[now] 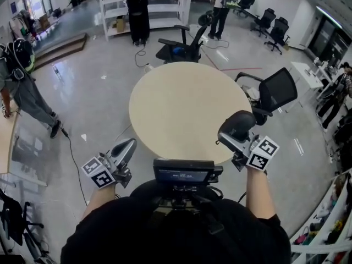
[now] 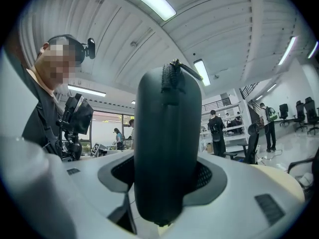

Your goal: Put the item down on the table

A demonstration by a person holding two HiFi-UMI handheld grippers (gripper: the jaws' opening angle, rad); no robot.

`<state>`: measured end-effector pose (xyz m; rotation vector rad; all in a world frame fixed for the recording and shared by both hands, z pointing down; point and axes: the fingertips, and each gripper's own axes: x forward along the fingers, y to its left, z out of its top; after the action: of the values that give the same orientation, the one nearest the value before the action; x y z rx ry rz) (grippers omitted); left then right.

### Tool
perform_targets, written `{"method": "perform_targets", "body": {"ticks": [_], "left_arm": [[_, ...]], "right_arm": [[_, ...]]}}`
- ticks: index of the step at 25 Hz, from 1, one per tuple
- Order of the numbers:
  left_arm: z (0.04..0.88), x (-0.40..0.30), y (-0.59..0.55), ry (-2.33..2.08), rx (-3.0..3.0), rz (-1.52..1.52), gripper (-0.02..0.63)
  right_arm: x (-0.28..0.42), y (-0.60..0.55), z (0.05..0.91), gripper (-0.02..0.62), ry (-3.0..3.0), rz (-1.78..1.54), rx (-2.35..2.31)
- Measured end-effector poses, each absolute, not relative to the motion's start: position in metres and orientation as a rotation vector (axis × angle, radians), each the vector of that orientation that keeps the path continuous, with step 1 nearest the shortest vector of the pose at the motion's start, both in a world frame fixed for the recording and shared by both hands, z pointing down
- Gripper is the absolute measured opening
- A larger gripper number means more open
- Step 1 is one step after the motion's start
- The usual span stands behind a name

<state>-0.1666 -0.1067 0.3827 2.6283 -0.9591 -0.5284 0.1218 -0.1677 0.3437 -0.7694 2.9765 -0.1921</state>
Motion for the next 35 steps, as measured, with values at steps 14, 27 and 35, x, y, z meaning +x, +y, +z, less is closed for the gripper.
{"method": "perform_targets", "body": {"ticks": [14,27,35], "left_arm": [[0.388,-0.236,-0.267,-0.748,2.646,-0.462,0.002],[0.395,-0.097,-0.382,-0.841,2.606,-0.411,0.002],[0.406,-0.033,-0.426,-0.827,2.561,-0.325,0.002]], "right_arm": [[0.061,-0.276,0.363,0.268,2.894,-0.261,-0.994],[0.183,-0.407,0.391,0.268,2.897,-0.313,-0.855],[0.277,-0.459,0.443,0.268,2.831,-0.437,-0.995]]}}
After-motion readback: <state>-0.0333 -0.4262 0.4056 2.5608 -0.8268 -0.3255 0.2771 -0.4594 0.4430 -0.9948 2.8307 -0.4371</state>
